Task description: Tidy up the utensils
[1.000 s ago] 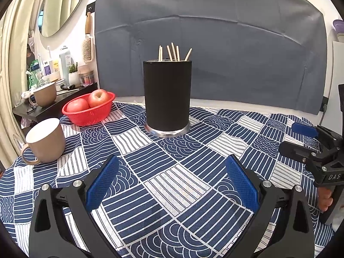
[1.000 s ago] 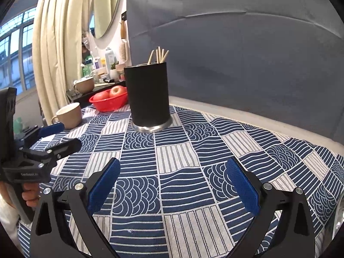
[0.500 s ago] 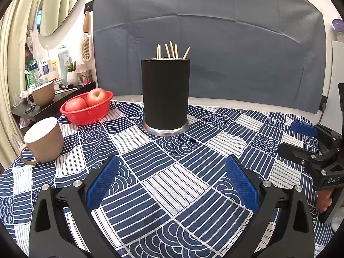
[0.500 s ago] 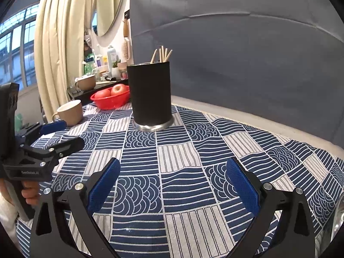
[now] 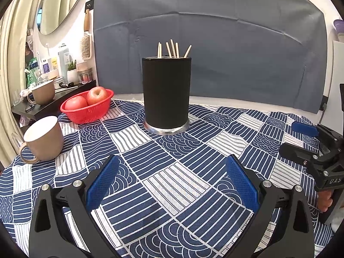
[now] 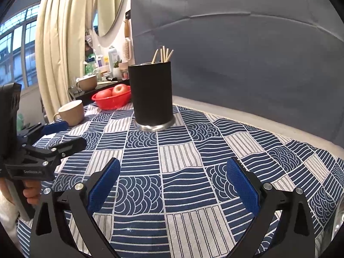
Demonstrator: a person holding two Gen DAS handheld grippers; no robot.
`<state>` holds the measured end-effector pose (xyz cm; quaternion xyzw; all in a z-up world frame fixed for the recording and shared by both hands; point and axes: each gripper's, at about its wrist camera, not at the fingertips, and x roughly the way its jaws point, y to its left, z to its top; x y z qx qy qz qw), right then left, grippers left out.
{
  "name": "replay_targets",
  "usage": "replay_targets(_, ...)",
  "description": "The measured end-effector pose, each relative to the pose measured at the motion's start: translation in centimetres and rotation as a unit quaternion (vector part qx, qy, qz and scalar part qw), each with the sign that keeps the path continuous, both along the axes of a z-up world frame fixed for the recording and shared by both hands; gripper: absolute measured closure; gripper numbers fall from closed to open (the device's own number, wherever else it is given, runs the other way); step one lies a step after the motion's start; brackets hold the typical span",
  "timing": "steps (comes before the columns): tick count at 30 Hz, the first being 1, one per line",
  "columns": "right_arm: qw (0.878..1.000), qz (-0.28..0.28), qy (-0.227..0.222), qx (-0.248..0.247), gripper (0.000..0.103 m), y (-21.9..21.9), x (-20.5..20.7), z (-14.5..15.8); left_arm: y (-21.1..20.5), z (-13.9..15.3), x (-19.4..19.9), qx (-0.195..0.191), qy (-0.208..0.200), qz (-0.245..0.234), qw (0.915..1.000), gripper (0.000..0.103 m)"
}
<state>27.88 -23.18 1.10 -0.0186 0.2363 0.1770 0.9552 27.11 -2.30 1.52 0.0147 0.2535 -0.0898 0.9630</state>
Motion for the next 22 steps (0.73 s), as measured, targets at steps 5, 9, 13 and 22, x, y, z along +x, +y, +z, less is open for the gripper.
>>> replay_targets(5,1.0,0.0,0.0,-0.001,0.008,-0.04,-0.05,-0.03,0.12,0.01,-0.01,0.0,0.001,0.004,1.0,0.006)
replay_targets(9,1.0,0.001,0.0,-0.002,0.008,-0.07,0.02,-0.05,0.22,0.0,-0.03,-0.002,0.0,0.004,1.0,0.006)
replay_targets(13,1.0,0.0,-0.001,-0.002,0.008,-0.16,0.07,-0.06,0.1,0.02,-0.06,-0.002,0.001,-0.005,1.0,0.006)
replay_targets(22,1.0,-0.001,0.002,0.001,0.008,-0.29,0.22,-0.12,-0.01,-0.01,0.08,-0.001,0.003,-0.006,1.0,0.006)
